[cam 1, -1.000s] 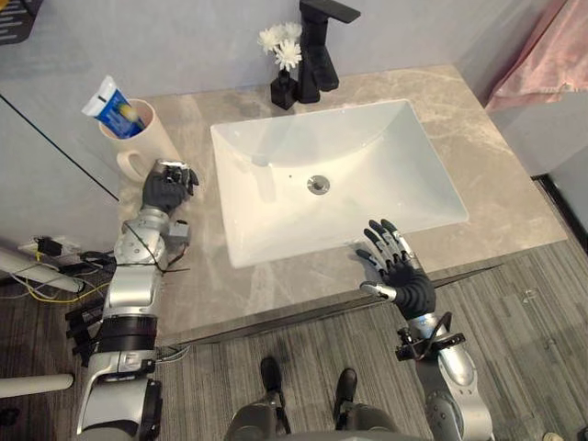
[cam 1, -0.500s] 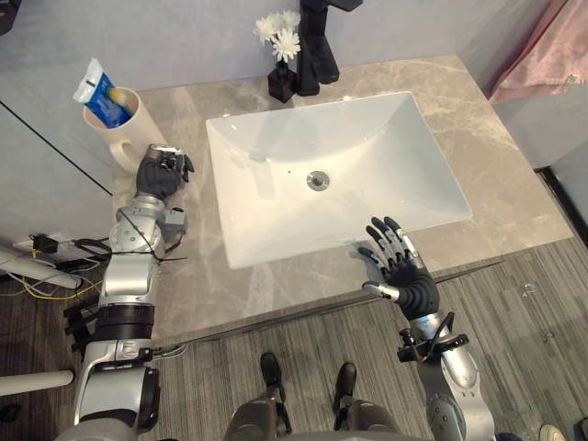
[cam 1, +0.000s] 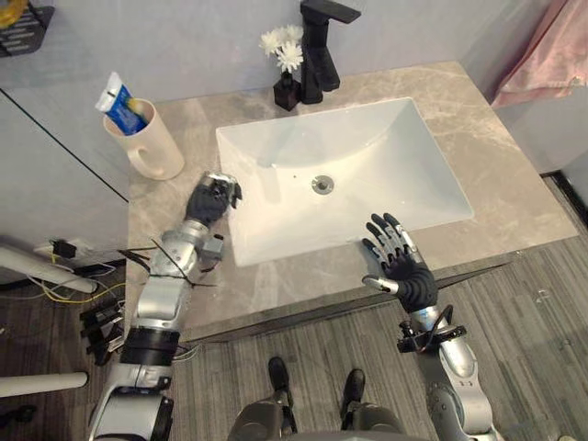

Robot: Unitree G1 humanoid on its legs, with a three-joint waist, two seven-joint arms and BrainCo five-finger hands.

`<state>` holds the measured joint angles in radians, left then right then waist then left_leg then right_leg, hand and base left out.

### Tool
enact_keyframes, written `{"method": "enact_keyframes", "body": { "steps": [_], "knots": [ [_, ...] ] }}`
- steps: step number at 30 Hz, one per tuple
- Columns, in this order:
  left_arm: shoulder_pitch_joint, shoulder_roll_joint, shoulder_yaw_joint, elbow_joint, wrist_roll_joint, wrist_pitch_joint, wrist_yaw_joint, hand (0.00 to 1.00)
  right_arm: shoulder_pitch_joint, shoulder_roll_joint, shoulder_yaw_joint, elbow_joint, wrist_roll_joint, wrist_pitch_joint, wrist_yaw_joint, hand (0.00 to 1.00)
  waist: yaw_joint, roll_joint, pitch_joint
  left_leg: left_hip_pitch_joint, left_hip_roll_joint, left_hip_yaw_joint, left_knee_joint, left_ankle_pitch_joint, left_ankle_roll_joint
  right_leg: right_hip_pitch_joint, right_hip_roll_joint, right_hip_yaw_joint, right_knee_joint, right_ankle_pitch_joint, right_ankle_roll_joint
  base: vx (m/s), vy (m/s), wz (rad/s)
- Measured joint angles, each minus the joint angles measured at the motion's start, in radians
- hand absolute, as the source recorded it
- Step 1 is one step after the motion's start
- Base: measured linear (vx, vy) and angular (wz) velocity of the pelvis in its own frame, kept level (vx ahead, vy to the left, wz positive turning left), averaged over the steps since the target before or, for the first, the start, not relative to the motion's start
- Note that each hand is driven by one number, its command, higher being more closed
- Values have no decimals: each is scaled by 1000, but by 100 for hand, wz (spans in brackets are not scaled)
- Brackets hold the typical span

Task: Organize washtable

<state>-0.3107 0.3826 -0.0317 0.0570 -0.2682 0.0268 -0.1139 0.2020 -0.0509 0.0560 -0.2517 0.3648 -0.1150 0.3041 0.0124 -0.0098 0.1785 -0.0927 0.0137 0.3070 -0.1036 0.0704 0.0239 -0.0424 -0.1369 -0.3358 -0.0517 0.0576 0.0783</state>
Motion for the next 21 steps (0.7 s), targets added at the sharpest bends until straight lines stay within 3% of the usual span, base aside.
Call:
{"method": "enact_keyframes", "body": {
  "steps": [5, 11, 21],
  "knots": [
    [131, -54, -47, -98, -76, -11, -43, 100, -13, -22, -9, 29, -1, 0, -1, 0, 2, 30, -15, 13, -4, -26, 0, 6, -6, 25, -3, -28, 3, -22, 4, -15, -4, 14],
    [211, -73, -34, -173, -165, -39, -44, 100, -13, -19, -26, 57, -1, 6, -13, 0, 4, 40, -36, 31, -2, -47, 0, 12, -5, 47, -4, -49, 17, -38, 0, 17, 1, 11],
    [516, -273, 175, -322, -239, -82, -12, 100, 72, 49, -254, 41, -2, 13, -70, 0, 8, 36, -74, 80, -14, -63, 5, 10, -5, 95, -20, -64, 30, -61, 19, 27, 15, 7]
  ]
}}
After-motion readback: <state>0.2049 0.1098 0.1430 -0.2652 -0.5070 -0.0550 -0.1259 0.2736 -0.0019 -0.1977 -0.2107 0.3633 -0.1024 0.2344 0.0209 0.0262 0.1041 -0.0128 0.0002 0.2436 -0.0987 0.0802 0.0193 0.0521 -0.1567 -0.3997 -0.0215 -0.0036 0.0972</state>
